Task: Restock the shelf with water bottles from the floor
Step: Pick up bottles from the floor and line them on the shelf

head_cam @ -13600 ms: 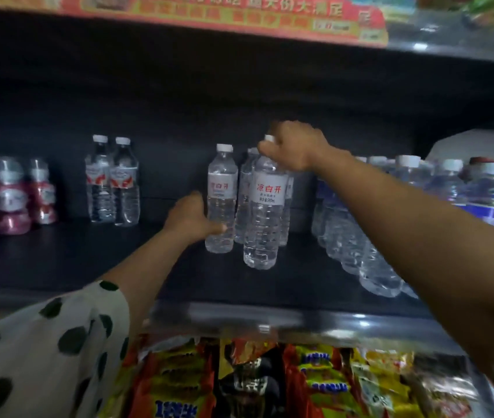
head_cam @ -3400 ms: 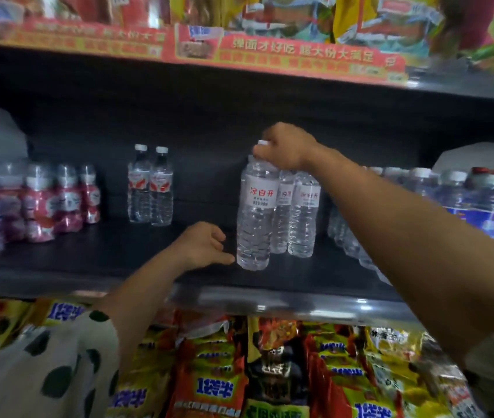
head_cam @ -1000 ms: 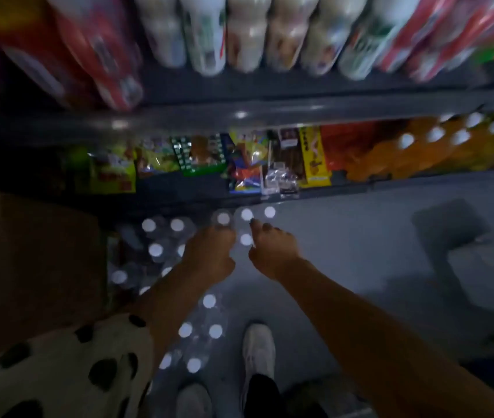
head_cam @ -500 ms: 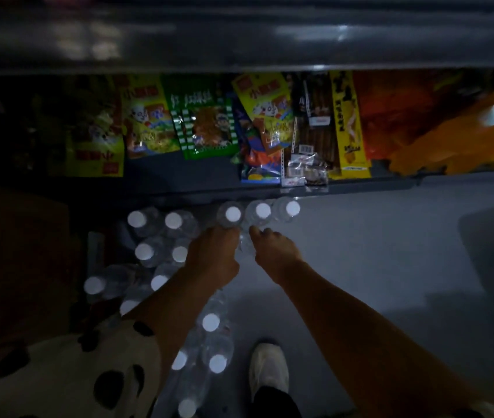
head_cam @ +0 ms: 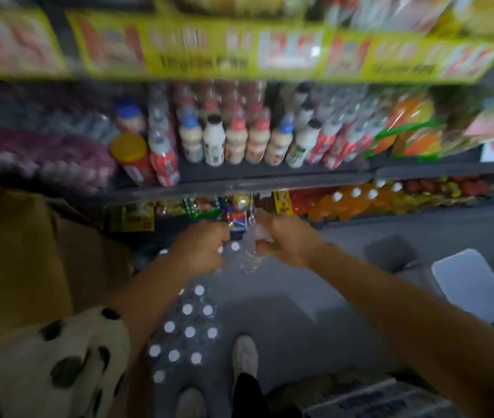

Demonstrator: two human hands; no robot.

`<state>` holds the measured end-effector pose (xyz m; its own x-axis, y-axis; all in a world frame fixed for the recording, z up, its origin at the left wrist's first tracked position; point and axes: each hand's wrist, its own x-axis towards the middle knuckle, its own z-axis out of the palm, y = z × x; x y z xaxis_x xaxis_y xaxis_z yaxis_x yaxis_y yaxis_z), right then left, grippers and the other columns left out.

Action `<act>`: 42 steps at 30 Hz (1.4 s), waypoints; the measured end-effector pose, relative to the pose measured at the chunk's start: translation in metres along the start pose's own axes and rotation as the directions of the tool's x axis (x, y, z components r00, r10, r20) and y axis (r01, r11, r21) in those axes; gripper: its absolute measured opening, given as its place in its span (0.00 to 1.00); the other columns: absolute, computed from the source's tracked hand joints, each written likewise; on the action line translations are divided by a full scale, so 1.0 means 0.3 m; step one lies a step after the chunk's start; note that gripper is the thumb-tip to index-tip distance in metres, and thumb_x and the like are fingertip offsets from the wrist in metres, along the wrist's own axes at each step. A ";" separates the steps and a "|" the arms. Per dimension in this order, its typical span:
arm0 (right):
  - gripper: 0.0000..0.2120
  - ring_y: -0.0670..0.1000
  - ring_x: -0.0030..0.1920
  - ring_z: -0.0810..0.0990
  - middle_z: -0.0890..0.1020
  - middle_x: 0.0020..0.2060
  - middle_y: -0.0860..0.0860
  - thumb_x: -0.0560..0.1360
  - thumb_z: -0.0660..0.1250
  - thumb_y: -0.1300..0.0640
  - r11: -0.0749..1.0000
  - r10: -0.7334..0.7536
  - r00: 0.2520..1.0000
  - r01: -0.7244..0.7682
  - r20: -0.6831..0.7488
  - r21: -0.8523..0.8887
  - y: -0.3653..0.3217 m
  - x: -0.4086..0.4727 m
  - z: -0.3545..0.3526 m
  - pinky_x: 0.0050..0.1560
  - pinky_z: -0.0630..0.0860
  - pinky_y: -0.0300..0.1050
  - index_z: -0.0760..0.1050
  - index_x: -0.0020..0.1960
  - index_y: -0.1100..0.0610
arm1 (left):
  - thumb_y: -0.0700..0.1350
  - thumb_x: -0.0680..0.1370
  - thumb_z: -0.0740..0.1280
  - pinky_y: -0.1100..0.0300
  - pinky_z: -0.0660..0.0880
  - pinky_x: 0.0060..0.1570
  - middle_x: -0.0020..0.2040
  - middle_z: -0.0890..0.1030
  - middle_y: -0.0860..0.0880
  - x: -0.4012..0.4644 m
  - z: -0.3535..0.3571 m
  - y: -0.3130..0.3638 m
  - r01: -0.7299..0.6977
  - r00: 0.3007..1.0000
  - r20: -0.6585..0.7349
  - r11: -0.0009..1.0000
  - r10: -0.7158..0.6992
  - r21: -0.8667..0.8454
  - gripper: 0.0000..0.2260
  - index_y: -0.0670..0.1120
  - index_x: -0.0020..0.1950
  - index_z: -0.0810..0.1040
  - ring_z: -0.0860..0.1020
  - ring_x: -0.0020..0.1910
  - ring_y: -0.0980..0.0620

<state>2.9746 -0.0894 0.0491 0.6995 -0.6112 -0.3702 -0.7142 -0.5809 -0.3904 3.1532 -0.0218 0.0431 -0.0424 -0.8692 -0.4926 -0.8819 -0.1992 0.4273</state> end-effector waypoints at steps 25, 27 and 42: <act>0.03 0.41 0.33 0.70 0.76 0.34 0.51 0.70 0.68 0.62 0.936 -0.349 0.799 0.272 -0.491 -0.222 -0.904 -0.829 -1.499 0.35 0.68 0.37 0.75 0.43 0.61 | 0.39 0.69 0.71 0.62 0.76 0.42 0.44 0.83 0.53 -1.071 -1.328 0.656 -0.303 0.769 -0.427 0.860 0.475 0.411 0.12 0.48 0.51 0.79 0.80 0.42 0.54; 0.02 0.39 0.33 0.72 0.77 0.35 0.49 0.73 0.68 0.60 0.931 -0.363 0.784 0.276 -0.504 -0.241 -0.899 -0.808 -1.534 0.36 0.70 0.36 0.76 0.43 0.58 | 0.39 0.68 0.72 0.62 0.77 0.42 0.42 0.82 0.54 -1.060 -1.366 0.649 -0.295 0.776 -0.428 0.867 0.463 0.403 0.13 0.49 0.51 0.79 0.80 0.41 0.55; 0.06 0.48 0.38 0.71 0.77 0.38 0.53 0.75 0.59 0.62 0.848 -0.491 0.620 0.179 -0.612 -0.499 -1.045 -0.637 -2.321 0.42 0.69 0.42 0.74 0.44 0.61 | 0.38 0.70 0.73 0.58 0.77 0.48 0.42 0.79 0.54 -0.934 -1.966 0.747 -0.137 0.676 -0.666 0.942 0.314 0.306 0.09 0.50 0.43 0.77 0.79 0.45 0.52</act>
<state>3.0484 -0.1646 0.8291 0.7700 -0.4222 0.4783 -0.4919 -0.8703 0.0238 3.2444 -0.0898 0.7241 0.0071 -0.9518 0.3066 -0.9687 0.0696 0.2384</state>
